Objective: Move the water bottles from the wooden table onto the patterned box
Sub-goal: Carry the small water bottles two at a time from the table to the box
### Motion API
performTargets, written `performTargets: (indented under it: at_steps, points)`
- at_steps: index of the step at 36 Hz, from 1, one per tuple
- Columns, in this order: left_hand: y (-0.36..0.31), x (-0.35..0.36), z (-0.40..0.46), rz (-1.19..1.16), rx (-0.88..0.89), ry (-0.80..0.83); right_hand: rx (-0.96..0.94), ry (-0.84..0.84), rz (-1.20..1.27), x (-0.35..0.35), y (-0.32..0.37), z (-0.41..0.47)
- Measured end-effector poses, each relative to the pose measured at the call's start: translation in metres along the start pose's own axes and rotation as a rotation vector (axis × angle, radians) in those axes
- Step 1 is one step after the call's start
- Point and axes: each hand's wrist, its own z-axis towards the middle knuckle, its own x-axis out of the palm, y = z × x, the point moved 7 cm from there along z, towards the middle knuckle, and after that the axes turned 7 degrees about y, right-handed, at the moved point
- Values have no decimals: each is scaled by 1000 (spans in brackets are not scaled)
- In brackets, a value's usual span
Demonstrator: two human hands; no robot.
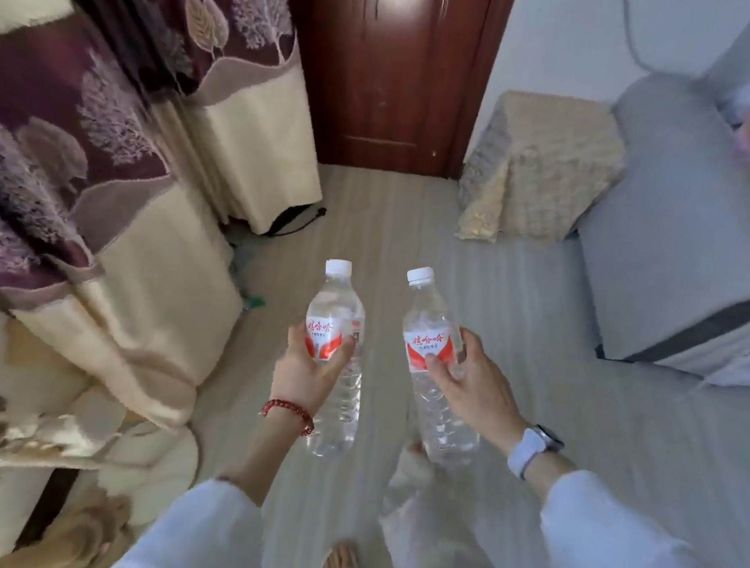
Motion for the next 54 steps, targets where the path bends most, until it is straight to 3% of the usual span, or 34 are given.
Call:
performTargets:
  at_steps: [5, 15, 31, 35, 45, 54]
  points:
    - [-59, 52, 108, 8, 14, 87, 78, -52, 54, -52, -34, 95]
    - [-213, 147, 318, -24, 68, 105, 83, -82, 111, -198, -77, 311]
    - [-370, 281, 618, 3, 59, 183, 155, -166, 163, -360, -159, 612]
    - [-411, 329, 709, -16, 34, 216, 273, -157, 208, -398, -191, 701]
    - [-485, 451, 870, -132, 35, 384, 319, -203, 414, -466, -256, 862]
    - [-494, 548, 978, -63, 57, 293, 358, -213, 362, -478, -337, 1003]
